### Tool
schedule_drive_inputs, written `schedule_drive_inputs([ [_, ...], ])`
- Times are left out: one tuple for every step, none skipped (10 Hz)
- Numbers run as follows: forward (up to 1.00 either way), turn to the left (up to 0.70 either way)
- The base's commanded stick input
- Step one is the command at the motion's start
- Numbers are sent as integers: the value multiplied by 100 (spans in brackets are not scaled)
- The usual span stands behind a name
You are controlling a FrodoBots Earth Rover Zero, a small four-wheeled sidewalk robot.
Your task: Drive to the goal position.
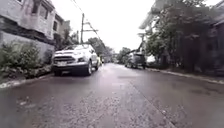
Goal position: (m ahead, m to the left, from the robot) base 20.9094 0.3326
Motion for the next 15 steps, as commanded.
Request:
schedule_drive_inputs([
  [100, 4],
  [100, 23],
  [100, 27],
  [100, 16],
  [100, 3],
  [100, 0],
  [100, 0],
  [100, 0],
  [100, 0],
  [100, 0],
  [100, 0],
  [100, 0],
  [100, 0],
  [100, 0],
  [100, 0],
])
